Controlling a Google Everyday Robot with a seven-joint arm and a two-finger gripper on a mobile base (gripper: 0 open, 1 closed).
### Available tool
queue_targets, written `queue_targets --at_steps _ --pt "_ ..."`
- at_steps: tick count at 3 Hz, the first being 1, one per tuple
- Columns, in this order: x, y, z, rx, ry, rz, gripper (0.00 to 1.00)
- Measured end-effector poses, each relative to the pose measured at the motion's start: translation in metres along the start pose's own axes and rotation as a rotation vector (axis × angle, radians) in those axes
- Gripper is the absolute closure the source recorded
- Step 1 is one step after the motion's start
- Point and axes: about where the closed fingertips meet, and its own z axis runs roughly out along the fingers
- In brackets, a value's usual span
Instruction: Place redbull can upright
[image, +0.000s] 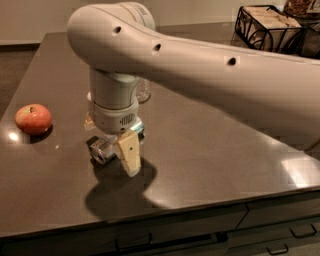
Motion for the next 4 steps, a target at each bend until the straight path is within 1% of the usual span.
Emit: queue_targets --at_steps 2,3,4 --pt "-0.002 -0.002 0.004 -0.042 0.02 -0.005 0.6" --pt "0.004 -0.003 -0.014 -0.025 0.01 0.025 0.82" --pt "0.022 -0.002 -0.062 0.035 -0.045 0.114 1.0"
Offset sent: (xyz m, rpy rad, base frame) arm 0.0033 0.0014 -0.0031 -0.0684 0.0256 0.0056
